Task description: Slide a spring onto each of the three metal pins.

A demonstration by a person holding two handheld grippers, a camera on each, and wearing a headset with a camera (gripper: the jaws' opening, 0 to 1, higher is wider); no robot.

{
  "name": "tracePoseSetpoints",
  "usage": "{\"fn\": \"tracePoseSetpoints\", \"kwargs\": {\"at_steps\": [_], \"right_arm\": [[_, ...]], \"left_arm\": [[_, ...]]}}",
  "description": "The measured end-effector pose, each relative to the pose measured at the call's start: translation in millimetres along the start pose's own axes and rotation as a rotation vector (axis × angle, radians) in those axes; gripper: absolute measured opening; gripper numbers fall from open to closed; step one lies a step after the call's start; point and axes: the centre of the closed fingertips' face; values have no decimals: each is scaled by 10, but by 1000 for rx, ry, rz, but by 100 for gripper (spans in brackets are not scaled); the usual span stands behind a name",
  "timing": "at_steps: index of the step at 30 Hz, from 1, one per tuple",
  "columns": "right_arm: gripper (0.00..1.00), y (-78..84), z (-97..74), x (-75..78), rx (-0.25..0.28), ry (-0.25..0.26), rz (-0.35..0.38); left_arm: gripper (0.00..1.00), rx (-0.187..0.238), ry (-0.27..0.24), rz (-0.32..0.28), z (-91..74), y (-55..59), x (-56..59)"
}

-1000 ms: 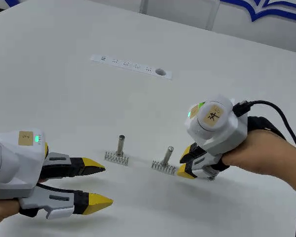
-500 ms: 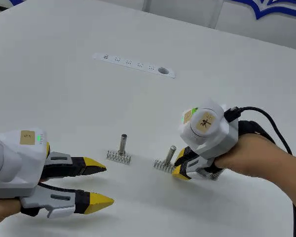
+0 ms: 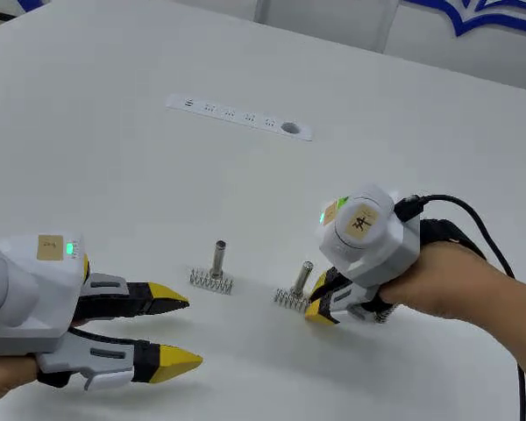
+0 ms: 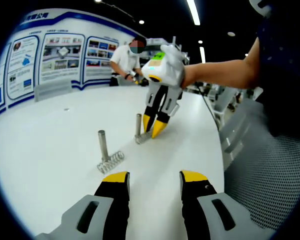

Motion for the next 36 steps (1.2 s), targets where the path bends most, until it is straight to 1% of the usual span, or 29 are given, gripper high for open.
{"fn": "tracePoseSetpoints", "kwargs": {"at_steps": [7, 15, 27, 36], "right_arm": [[12, -16, -147, -62, -10, -4, 22], [12, -37, -279, -120, -14, 4, 9], [12, -106, -432, -118, -15, 19, -3], [12, -203, -637, -83, 3, 37, 11]], "left_arm": [[41, -2, 3, 3, -5, -3, 7], [40, 2, 9, 11, 8, -28, 24], [40, 7, 7, 14, 3, -39, 24], [40, 10, 5, 16, -1, -46, 27]]}}
Point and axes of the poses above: the centre of the closed fingertips' face, and the gripper's own axes: z roughly forward along the fingers, x roughly to its right, y roughly out of its underside, and after that the axes turned 2 degrees about y, right-handed
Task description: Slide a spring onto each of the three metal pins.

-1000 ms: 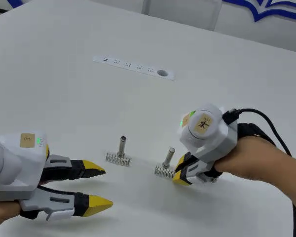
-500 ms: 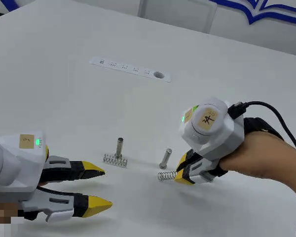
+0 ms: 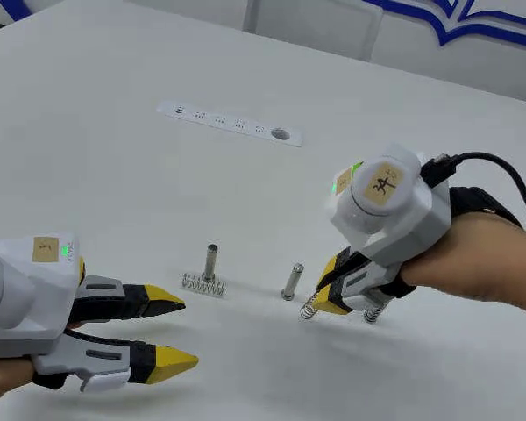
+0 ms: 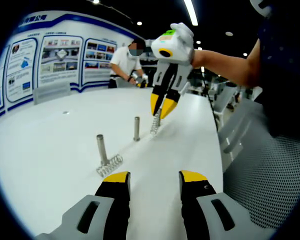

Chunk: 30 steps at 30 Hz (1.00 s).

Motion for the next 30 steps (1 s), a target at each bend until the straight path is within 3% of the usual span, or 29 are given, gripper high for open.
{"fn": "tracePoseSetpoints", "kwargs": {"at_steps": [12, 30], "right_arm": [[12, -224, -324, 170, 48, 54, -1], [12, -322, -200, 282, 39, 47, -6]], "left_arm": [[40, 2, 1, 2, 5, -12, 1], [40, 6, -11, -10, -32, 14, -32]]}}
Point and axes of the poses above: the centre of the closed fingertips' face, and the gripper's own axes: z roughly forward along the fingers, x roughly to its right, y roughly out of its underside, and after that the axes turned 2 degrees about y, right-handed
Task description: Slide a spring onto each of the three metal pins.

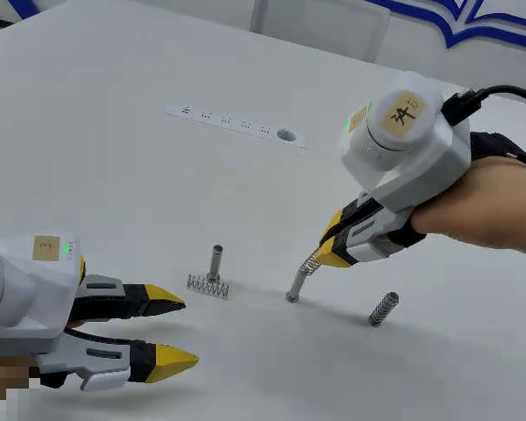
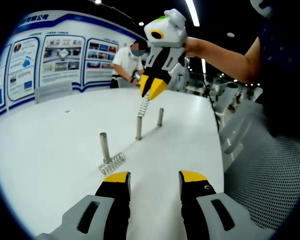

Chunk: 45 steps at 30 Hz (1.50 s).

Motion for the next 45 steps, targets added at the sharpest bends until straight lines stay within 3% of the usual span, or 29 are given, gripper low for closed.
{"fn": "tracePoseSetpoints", "kwargs": {"at_steps": [16, 32, 45], "right_arm": [[12, -2, 237, 29, -38, -50, 3], [12, 141, 471, -27, -83, -80, 12], [13, 167, 500, -59, -92, -92, -13]], "left_arm": [[40, -1, -3, -7, -11, 17, -16], [40, -1, -9, -19, -17, 51, -19], [40, 2, -10, -22, -4, 55, -24]]}}
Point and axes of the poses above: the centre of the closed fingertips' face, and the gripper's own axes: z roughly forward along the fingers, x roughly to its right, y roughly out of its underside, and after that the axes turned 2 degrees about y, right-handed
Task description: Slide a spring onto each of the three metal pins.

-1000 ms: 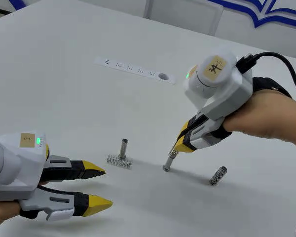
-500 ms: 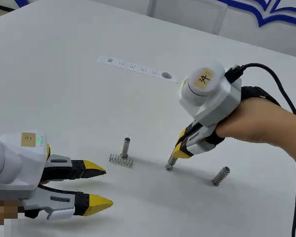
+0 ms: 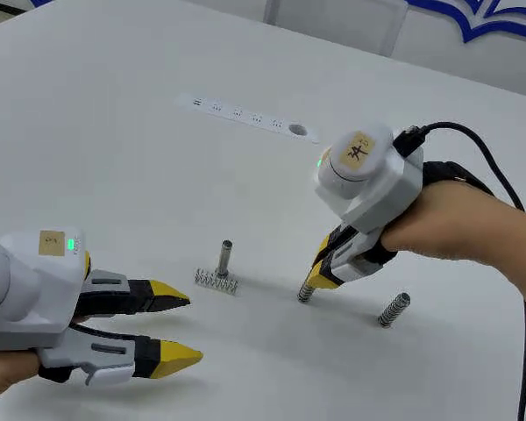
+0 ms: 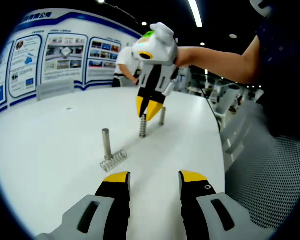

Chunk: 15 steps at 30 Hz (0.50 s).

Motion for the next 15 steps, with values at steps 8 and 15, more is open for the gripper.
{"fn": "tracePoseSetpoints", "kwargs": {"at_steps": [8, 15], "right_arm": [[14, -215, -37, -46, 54, 14, -37], [14, -383, 105, -142, 96, 1, -60]], "left_arm": [[40, -1, 2, 0, 7, 7, 4], [40, 0, 1, 0, 0, -1, -6]]}}
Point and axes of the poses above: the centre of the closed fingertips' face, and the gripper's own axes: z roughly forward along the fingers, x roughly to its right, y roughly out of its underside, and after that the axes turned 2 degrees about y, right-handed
